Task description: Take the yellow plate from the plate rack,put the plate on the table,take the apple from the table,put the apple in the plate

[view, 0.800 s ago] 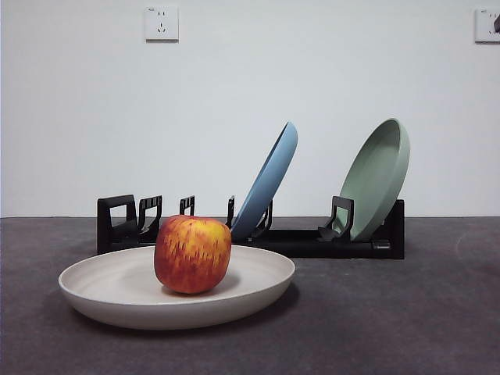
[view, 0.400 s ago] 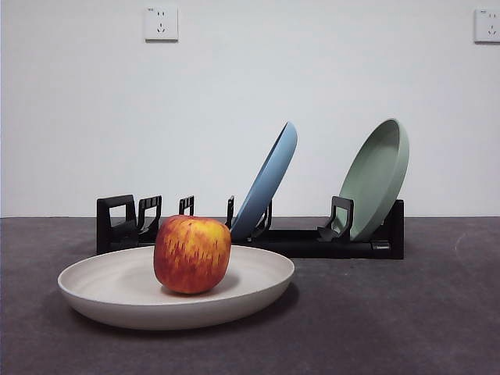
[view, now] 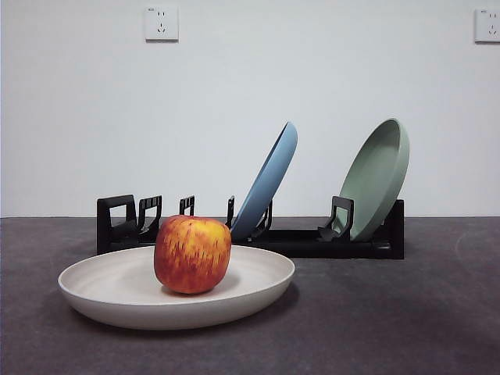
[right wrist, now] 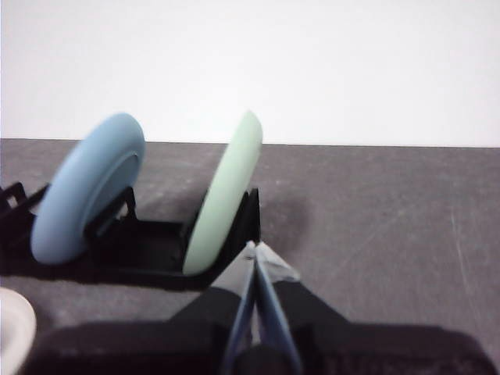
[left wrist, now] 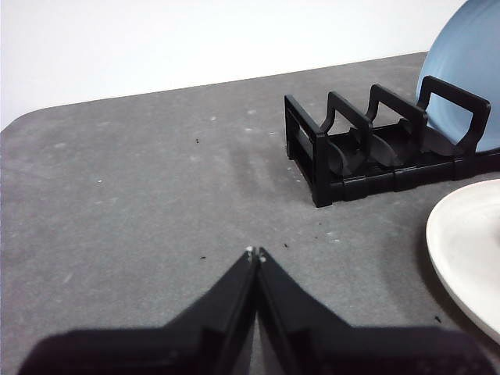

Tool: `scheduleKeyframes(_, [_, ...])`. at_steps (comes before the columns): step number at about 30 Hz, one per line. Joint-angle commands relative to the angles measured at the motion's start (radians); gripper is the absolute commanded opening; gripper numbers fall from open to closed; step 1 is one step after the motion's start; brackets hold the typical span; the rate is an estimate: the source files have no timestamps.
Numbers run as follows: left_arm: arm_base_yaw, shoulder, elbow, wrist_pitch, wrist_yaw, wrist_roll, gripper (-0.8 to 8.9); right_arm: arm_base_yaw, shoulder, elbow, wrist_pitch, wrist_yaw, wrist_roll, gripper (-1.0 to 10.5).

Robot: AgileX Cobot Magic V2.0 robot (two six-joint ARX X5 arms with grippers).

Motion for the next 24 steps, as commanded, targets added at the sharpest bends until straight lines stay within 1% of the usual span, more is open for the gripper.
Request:
scheduleKeyframes(1, [0.003,-0.002,-0.013,0.002,0.002,-0.006,-0.02,-0.003,-0.048,-0.077,0.01,0.0,-0.007,0.0])
scheduleKeyframes(6, [0.003,-0.002,-0.013,0.002,0.002,-0.006,-0.02,-0.003,-0.121,-0.166,0.009,0.0,0.015,0.0])
scheduleKeyframes(11, [0.003,-0.002,-0.013,0.002,0.002,-0.006,-0.02,-0.003,-0.176,-0.215,-0.008,0.0,0.032,0.0])
scheduleKeyframes(16, [0.003,-0.002,-0.013,0.002,0.002,-0.006,-0.02,-0.003,-0.196,-0.222,-0.089,0.002,0.046,0.0])
scheduleKeyframes(24, [0.003,-0.002,-0.013,0.002,0.002,-0.006,-0.02,-0.002,-0.195,-0.221,-0.087,0.004,0.046,0.0])
